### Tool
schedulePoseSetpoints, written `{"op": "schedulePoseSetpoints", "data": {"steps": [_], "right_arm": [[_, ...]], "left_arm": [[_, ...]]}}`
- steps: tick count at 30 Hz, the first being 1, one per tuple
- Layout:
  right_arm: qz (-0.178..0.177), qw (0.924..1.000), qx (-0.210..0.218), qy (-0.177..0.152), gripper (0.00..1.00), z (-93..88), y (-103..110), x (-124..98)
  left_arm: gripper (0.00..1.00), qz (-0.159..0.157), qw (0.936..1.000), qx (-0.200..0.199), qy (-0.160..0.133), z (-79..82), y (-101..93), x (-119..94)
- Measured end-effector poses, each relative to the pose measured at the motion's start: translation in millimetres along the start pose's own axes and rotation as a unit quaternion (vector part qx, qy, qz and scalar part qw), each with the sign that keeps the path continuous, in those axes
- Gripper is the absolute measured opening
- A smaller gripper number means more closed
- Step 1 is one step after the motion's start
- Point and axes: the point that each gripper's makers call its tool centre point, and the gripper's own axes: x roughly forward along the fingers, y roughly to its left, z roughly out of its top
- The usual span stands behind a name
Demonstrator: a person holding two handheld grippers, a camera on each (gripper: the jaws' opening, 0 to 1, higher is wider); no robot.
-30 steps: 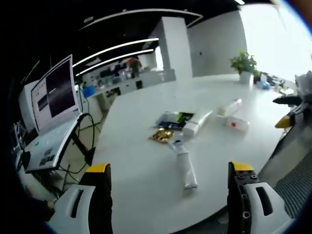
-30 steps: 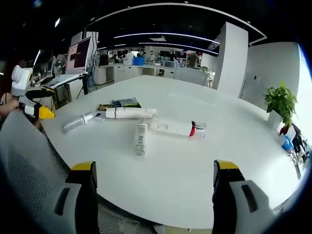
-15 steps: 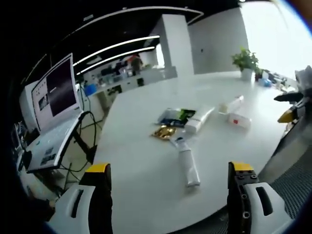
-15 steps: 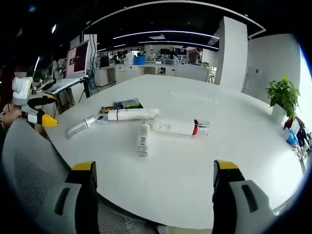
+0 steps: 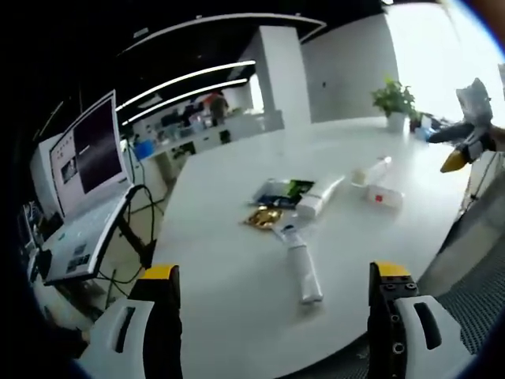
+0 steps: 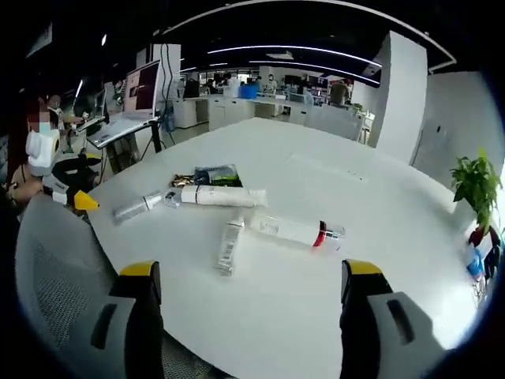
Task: Arrange the skincare products in the storage area until every visible bottle or jar stands upright without overlapping.
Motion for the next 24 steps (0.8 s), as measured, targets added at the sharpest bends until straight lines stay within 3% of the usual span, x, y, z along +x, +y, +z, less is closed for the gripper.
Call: {"op": "schedulePoseSetpoints", "data": {"steps": [3,8,14,24], "right_arm": [[0.003,0.9994,-0.034,0.011,0.94,6.1,-9,4],[0.029,0.9979,-0.044,0.036,0.93,10.9,-25,18],[0.044,0.9929,-0.088,0.067,0.91,16.5,-39,27],[0.087,0.9742,-0.17,0.12,0.85,18.8,-48,42]], "left_arm": [[0.97,0.0,1.0,-0.002,0.006,-2.5,0.2,0],[0.97,0.0,0.9999,-0.014,-0.005,0.1,1.8,-1],[0.97,-0.001,0.9999,-0.013,-0.005,-0.3,2.0,-1],[0.96,0.001,0.9999,-0.016,-0.005,-1.0,2.9,-2]]}}
